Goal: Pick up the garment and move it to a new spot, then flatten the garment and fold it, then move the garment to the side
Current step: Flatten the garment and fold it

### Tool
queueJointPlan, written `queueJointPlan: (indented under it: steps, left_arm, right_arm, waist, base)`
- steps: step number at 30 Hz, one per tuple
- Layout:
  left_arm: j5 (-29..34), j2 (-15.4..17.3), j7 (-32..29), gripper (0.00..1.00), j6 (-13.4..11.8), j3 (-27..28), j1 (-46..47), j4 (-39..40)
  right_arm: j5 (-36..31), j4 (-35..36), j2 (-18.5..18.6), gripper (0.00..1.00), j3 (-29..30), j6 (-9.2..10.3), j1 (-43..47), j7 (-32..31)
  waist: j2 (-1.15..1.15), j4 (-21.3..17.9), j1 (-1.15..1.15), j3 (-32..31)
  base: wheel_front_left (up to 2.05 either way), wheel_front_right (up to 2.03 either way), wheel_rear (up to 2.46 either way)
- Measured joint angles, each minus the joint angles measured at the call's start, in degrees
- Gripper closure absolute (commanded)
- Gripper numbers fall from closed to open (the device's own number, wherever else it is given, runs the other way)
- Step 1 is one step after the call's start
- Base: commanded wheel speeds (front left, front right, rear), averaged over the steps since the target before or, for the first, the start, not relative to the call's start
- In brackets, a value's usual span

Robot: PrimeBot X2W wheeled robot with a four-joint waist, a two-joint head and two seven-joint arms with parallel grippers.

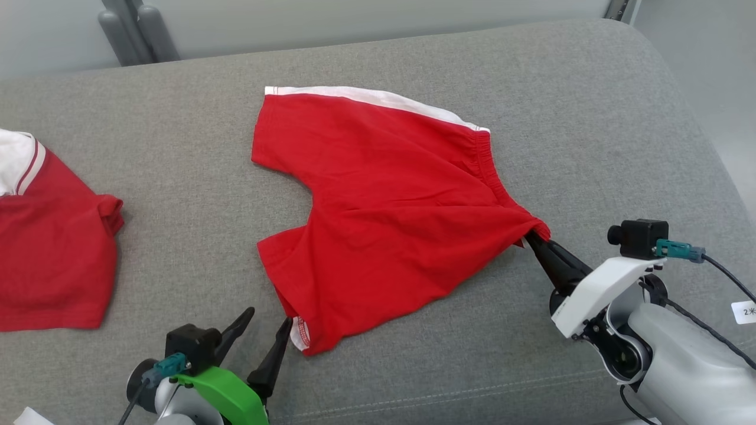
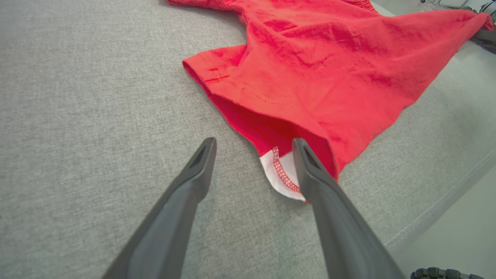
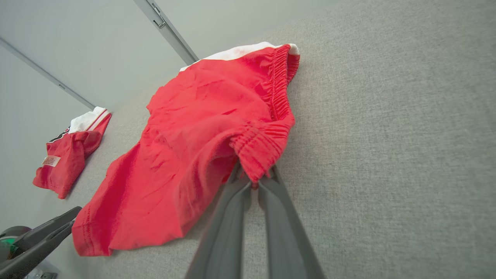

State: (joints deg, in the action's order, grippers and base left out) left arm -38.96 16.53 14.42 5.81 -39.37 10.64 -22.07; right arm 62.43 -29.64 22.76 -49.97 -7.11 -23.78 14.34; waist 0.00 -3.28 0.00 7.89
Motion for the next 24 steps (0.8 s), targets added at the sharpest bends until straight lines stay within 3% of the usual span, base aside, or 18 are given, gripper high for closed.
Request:
queueJointPlan:
  steps: [20,21,22,23,24]
  left_arm:
    - [1.9,-0.2,0.0,0.01,1.3,-8.6,-0.2,1.4]
    - [1.9,-0.4,0.0,0.04,1.3,-8.7,-0.1,1.0]
    - [1.9,-0.5,0.0,0.22,1.3,-8.8,-0.1,0.5]
    - [1.8,-0.6,0.0,0.3,1.3,-8.9,-0.1,0.1]
    - [1.8,-0.6,0.0,0.3,1.3,-8.9,-0.1,-0.1]
  right_arm:
    - [-1.6,-0.5,-1.2,1.0,0.2,0.0,1.0,0.0]
    - [-1.6,-0.5,-1.2,1.0,0.2,0.0,1.0,0.0]
    - [-1.7,-0.5,-1.3,1.0,0.1,0.0,1.0,0.0]
    - [-2.0,-0.5,-1.4,1.0,0.1,0.0,1.0,0.0]
    - [-2.0,-0.5,-1.4,1.0,0.1,0.0,1.0,0.0]
  waist:
    - [0.0,-0.2,0.0,-0.5]
    - [0.0,-0.3,0.0,-0.5]
    - [0.0,-0.3,0.0,-0.4]
    - [0.0,-0.4,0.0,-0.4]
    - [0.0,-0.5,0.0,-0.4]
  base:
    - [0.0,0.0,0.0]
    - [0.0,0.0,0.0]
    - [0.0,0.0,0.0]
    - [0.0,0.0,0.0]
    - [0.0,0.0,0.0]
